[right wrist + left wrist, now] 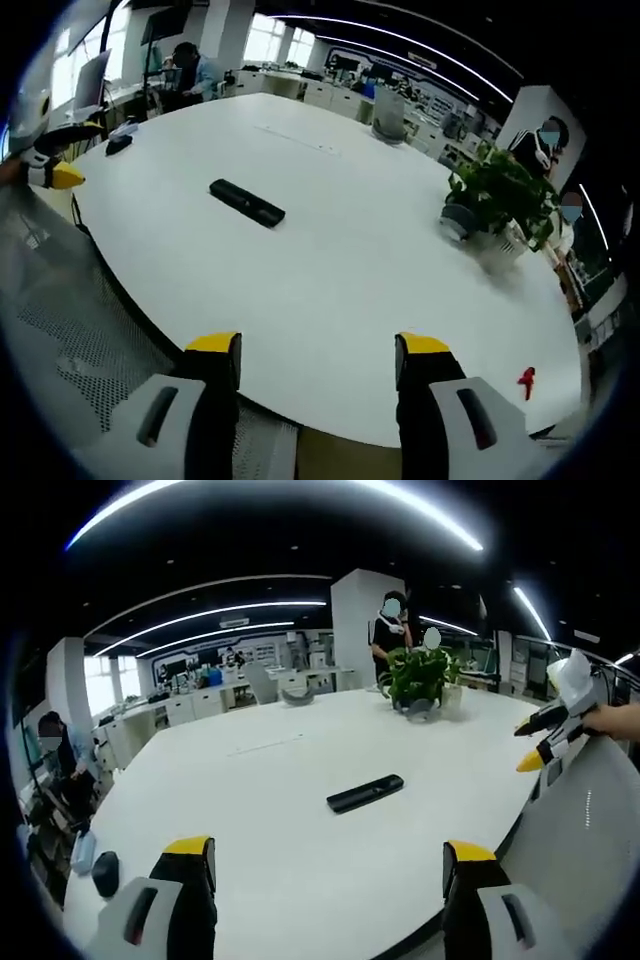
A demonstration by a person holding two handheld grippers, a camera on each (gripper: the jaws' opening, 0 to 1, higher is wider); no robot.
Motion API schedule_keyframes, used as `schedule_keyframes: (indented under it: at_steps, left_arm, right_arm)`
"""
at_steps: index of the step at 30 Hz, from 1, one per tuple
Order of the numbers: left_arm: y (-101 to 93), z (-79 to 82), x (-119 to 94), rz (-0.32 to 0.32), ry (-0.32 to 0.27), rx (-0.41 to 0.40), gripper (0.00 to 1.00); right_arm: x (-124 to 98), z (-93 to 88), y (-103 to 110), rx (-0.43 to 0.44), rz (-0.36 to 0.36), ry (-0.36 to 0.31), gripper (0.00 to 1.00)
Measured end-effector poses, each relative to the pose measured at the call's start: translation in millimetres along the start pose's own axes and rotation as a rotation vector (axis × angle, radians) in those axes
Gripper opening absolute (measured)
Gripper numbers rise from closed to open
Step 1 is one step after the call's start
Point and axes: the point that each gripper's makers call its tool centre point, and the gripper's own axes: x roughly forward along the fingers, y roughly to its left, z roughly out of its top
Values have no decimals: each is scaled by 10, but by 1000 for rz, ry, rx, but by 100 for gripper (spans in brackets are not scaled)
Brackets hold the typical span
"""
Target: Press the specified remote control buttons in sequence, fully releasing each button before pressing the next.
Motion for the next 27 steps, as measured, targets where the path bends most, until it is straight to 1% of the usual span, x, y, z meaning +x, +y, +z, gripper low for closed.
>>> schedule_keyframes:
  at_steps: [3, 5, 7, 11, 12, 13, 14, 16, 18, 19, 21, 24, 25, 27]
  left_arm:
    - [-20, -7, 10, -8, 6, 13, 98]
    - [-22, -6, 20, -14, 6, 12, 98]
    - [-40, -22, 27, -24, 14, 14, 98]
    - [-54, -17, 47, -27, 16, 23, 98]
    - [-49, -8, 46, -25, 12, 21, 98]
    - [-31, 2, 41, -17, 6, 14, 98]
    - [-19, 3, 38, -12, 5, 7, 98]
    - [-16, 1, 36, -11, 4, -4, 98]
    - [-28, 9, 38, -14, 6, 11, 98]
    - [-33, 15, 41, -14, 6, 16, 98]
    - [-35, 21, 48, -15, 5, 19, 98]
    - [0, 27, 42, 3, -1, 10, 98]
    - [3, 26, 36, 6, -1, 8, 98]
    - [20, 31, 28, 15, -4, 6, 98]
  right_arm:
    - [-2, 27, -44, 57, -21, -36, 65]
    - [-41, 86, -105, 91, -35, -71, 65]
    - [-37, 78, -127, 112, -38, -91, 65]
    - [-41, 83, -130, 112, -38, -99, 65]
    - [-31, 91, -142, 109, -44, -96, 66]
    - [-36, 108, -171, 99, -61, -104, 68]
    - [-34, 138, -177, 99, -62, -120, 69]
    - [-48, 181, -176, 125, -51, -153, 70]
    - [-86, 234, -189, 158, -55, -199, 71]
    - [-98, 289, -193, 186, -48, -234, 72]
    - [-119, 350, -197, 225, -41, -276, 76]
    - [-133, 384, -160, 247, -19, -295, 80]
    - [-130, 399, -147, 252, -7, -300, 80]
    - [-108, 406, -122, 280, 33, -297, 76]
